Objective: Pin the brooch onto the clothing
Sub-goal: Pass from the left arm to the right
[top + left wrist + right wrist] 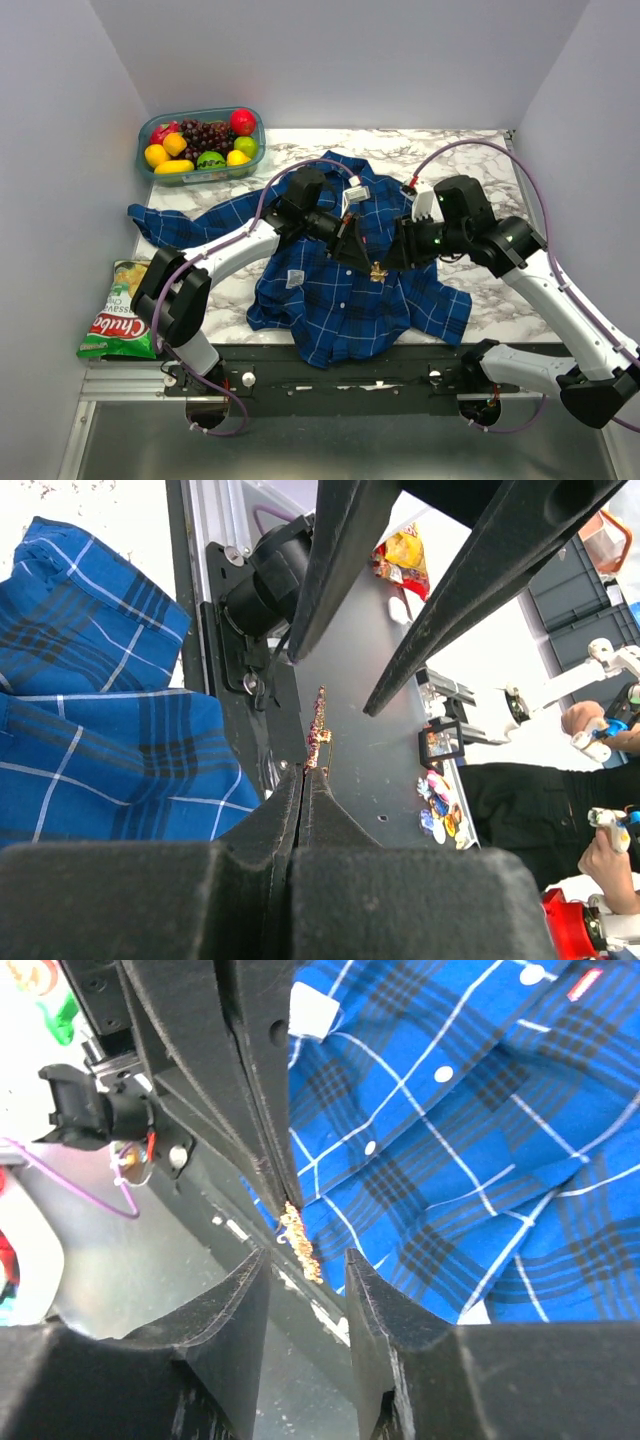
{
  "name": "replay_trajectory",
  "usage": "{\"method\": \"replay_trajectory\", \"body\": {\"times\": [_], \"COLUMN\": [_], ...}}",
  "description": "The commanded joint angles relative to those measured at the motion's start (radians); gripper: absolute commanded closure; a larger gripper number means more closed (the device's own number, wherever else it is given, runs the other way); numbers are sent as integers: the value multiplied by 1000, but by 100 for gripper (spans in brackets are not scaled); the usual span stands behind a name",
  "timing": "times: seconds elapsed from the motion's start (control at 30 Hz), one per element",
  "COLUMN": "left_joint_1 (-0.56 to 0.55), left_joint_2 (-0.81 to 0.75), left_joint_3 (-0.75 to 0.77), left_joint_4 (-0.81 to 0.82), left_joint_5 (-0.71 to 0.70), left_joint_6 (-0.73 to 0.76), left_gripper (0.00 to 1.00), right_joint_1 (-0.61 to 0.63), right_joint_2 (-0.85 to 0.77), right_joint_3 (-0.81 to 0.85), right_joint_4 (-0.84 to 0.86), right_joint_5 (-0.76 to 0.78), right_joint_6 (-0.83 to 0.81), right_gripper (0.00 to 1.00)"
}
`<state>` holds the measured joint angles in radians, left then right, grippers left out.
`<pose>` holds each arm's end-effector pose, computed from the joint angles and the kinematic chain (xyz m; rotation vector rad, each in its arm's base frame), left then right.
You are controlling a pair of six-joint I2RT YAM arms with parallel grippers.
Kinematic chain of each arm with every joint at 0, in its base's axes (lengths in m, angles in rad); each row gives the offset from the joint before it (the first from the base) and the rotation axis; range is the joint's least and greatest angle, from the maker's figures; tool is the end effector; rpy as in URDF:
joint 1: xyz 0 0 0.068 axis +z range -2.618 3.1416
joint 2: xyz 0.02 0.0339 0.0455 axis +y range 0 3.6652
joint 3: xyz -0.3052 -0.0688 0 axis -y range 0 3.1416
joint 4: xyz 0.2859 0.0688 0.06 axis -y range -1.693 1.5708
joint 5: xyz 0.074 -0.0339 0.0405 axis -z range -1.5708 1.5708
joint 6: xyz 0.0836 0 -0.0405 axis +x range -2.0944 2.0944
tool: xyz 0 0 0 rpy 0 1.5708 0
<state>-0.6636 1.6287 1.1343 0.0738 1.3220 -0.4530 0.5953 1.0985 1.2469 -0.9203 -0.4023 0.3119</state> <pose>0.2685 -0.3128 0.2967 1.1935 1.8529 -1.9740 0.1996 0.1747 0.3816 -0.5532 2.3886 0.8996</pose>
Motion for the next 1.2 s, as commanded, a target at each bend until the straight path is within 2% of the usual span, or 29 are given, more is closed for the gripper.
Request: {"method": "replay_trajectory", "body": {"times": [0.0,0.53,0.87,1.07,1.17], "left_joint_1": [-8,-25,-27,-25,-27], "left_joint_2": [-15,-12,-15,-13,-13], "left_joint_3": [7,5,7,7,7], "left_joint_4": [-2,-8,-11,-12,-12], "left_joint_5": [37,42,20,14,8], "left_joint_6": [16,22,23,25,22], "left_gripper": [100,100,100,100,100], "right_joint_1": [-3,-2,-2,-3,-3], "right_joint_2": [-8,4,0,-12,-17], "right_joint_3": [-33,-56,-66,-79,-92], "right_joint_4": [21,64,57,63,80], "right_joint_5": [-84,-102,-107,-110,-116], "right_joint_6": [-19,-17,-19,-13,-8], "right_gripper": [59,67,77,88,97]}}
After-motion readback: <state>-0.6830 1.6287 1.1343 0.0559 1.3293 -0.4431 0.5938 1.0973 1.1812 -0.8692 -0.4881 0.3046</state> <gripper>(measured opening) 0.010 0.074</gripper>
